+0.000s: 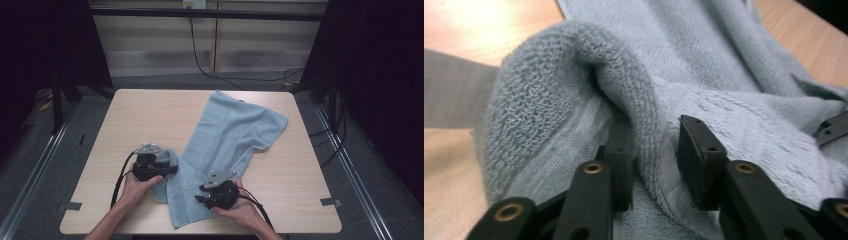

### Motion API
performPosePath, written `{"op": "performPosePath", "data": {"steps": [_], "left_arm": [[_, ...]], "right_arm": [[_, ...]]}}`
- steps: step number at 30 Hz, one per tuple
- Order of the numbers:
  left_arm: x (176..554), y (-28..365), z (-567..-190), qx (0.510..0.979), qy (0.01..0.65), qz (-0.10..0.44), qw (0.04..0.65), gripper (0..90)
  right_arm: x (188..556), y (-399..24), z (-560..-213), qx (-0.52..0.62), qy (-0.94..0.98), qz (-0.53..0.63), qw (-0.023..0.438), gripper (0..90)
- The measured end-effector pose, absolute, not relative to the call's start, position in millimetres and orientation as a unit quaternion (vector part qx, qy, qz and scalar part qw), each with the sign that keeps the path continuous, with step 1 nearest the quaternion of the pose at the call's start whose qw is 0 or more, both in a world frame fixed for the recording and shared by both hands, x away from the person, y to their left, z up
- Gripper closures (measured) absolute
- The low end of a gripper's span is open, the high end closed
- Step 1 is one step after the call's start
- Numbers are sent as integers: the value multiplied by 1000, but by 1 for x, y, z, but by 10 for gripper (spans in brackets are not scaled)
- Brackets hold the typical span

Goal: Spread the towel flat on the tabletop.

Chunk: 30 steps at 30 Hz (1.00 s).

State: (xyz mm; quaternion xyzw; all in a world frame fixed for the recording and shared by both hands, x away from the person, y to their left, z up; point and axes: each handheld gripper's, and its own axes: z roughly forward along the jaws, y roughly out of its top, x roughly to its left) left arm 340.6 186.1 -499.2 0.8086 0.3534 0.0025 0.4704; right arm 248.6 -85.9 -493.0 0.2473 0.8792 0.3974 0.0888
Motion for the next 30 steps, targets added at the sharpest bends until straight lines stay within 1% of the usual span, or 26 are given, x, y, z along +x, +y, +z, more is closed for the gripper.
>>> {"op": "performPosePath", "data": {"steps": [1,2,3,4,6,11,12,14,15,17,21,24,25,26,27,28,30], "left_arm": [[340,188,-497,804,353,1,477,600],[339,192,-492,797,352,1,492,589],[339,192,-492,797,352,1,492,583],[338,194,-489,794,348,1,498,583],[337,199,-485,787,348,5,509,576],[337,210,-479,772,354,11,528,591],[336,210,-480,773,355,13,526,596],[336,208,-482,779,352,12,519,605],[336,206,-483,784,349,13,513,610],[335,200,-487,797,340,15,498,611],[331,187,-494,822,317,6,474,616],[329,181,-496,829,308,1,467,614],[328,181,-496,830,305,2,466,614],[327,180,-497,832,304,1,464,614],[327,179,-498,835,304,1,460,614],[327,179,-499,837,303,0,456,614],[326,177,-503,844,302,7,443,614]], "right_arm": [[249,-88,-492,254,875,402,87,757],[249,-89,-491,258,873,406,82,775],[251,-91,-489,265,867,415,70,780],[251,-91,-489,265,867,415,70,780],[257,-104,-481,284,845,451,40,786],[261,-123,-465,303,822,481,39,784],[261,-127,-462,308,819,482,45,783],[264,-137,-459,323,807,493,43,790],[269,-145,-459,337,805,485,53,791],[272,-151,-460,348,802,483,54,791],[287,-179,-474,398,784,472,57,780],[292,-188,-481,415,789,448,66,775],[298,-195,-488,431,789,432,72,755],[298,-195,-488,431,789,432,72,755],[301,-199,-491,443,788,419,83,754],[306,-207,-496,460,782,414,76,736],[305,-210,-494,458,781,416,82,740]]}}
